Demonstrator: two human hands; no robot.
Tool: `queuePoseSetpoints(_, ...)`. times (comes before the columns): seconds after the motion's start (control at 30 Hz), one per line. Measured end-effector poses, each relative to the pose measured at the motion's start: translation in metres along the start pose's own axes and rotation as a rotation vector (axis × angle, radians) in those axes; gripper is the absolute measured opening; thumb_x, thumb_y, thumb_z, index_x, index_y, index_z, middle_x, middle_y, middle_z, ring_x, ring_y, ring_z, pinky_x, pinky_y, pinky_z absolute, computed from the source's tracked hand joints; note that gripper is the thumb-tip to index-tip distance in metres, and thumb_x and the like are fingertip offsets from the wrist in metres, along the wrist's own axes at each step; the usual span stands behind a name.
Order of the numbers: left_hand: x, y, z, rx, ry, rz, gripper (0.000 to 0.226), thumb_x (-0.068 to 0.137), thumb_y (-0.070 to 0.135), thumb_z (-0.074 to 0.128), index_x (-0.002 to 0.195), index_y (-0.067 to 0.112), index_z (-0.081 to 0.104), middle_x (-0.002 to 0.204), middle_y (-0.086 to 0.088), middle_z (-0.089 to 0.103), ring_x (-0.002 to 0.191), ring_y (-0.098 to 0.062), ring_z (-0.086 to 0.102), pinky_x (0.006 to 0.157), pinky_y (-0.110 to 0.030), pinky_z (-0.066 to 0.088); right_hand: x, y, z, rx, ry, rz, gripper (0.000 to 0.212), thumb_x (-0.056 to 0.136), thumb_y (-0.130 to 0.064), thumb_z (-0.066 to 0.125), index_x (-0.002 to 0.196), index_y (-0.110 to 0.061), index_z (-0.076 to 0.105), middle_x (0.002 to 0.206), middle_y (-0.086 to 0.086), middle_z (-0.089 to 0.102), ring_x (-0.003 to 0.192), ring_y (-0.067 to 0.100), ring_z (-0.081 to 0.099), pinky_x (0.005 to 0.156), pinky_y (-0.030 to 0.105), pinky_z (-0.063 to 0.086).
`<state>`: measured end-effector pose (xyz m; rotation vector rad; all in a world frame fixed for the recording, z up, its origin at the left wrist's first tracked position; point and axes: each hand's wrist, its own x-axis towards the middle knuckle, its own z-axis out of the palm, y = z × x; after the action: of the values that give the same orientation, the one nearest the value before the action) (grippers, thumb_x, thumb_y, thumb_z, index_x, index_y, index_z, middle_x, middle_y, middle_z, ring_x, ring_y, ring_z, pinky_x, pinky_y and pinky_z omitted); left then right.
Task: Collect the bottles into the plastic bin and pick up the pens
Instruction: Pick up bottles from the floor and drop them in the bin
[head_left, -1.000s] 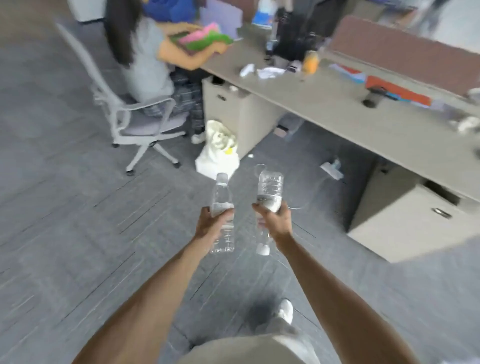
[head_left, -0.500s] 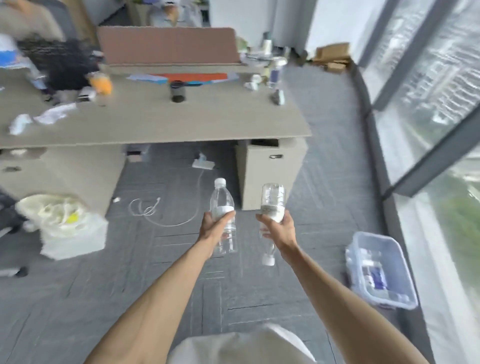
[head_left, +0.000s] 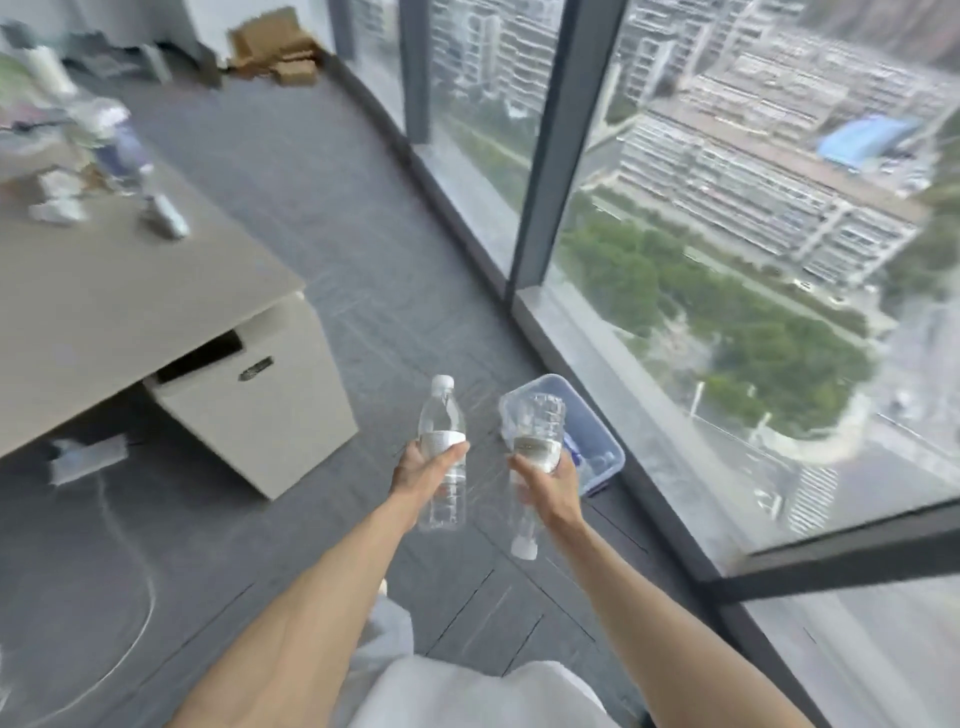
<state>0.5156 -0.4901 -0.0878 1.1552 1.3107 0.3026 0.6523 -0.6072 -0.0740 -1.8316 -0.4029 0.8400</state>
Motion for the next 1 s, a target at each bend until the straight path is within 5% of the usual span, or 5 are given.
queuePoseSetpoints(0.17, 0.084, 0.043, 0.014, 0.173, -0.154, -0.014, 0.073, 0.068, 0.059, 0.073, 0.123, 0.018, 0.047, 0.112, -0.005, 0.063, 0.100, -0.022, 0.061, 0.086, -0.035, 0.050, 0.054, -0.008, 0.005, 0.104, 0.161, 0.106, 0.019, 0.079, -0.022, 0.080, 0.090, -0.026, 0.065, 0.085, -0.003, 0.069, 0.079, 0.018, 0.069, 0.075, 0.038, 0.061)
queuePoseSetpoints(0.37, 0.172, 0.104, 0.038, 0.349, -0.335, -0.010, 0.089, 0.062, 0.065, 0.073, 0.131, 0.018, 0.041, 0.120, -0.007, 0.060, 0.107, -0.025, 0.060, 0.096, -0.043, 0.050, 0.119, -0.003, 0.009, 0.339, 0.412, 0.352, 0.068, 0.059, -0.051, 0.085, 0.115, -0.018, 0.065, 0.108, 0.008, 0.071, 0.093, 0.025, 0.071, 0.060, 0.034, 0.060)
queuePoseSetpoints(0.5, 0.210, 0.134, 0.069, 0.460, -0.417, -0.001, 0.081, 0.068, 0.061, 0.072, 0.129, 0.017, 0.040, 0.121, -0.006, 0.057, 0.108, -0.024, 0.057, 0.093, -0.038, 0.048, 0.158, -0.009, 0.001, 0.484, 0.533, 0.438, 0.042, 0.073, -0.040, 0.081, 0.104, -0.016, 0.068, 0.097, 0.009, 0.071, 0.086, 0.024, 0.069, 0.079, 0.046, 0.060)
queuePoseSetpoints(0.63, 0.251, 0.162, 0.107, 0.521, -0.477, -0.002, 0.074, 0.075, 0.054, 0.071, 0.129, 0.016, 0.038, 0.121, -0.008, 0.057, 0.108, -0.024, 0.057, 0.092, -0.038, 0.048, 0.222, 0.010, -0.023, 0.625, 0.609, 0.549, 0.067, 0.058, -0.043, 0.075, 0.117, -0.015, 0.061, 0.112, 0.010, 0.065, 0.100, 0.031, 0.064, 0.093, 0.056, 0.053)
queuePoseSetpoints(1.0, 0.357, 0.224, 0.180, 0.627, -0.409, -0.080, 0.091, 0.051, 0.067, 0.077, 0.123, 0.020, 0.048, 0.111, -0.007, 0.066, 0.098, -0.024, 0.066, 0.089, -0.046, 0.055, 0.355, 0.025, -0.079, 0.761, 0.678, 0.735, 0.068, 0.074, -0.037, 0.077, 0.129, -0.010, 0.046, 0.114, 0.014, 0.065, 0.095, 0.032, 0.068, 0.077, 0.044, 0.059)
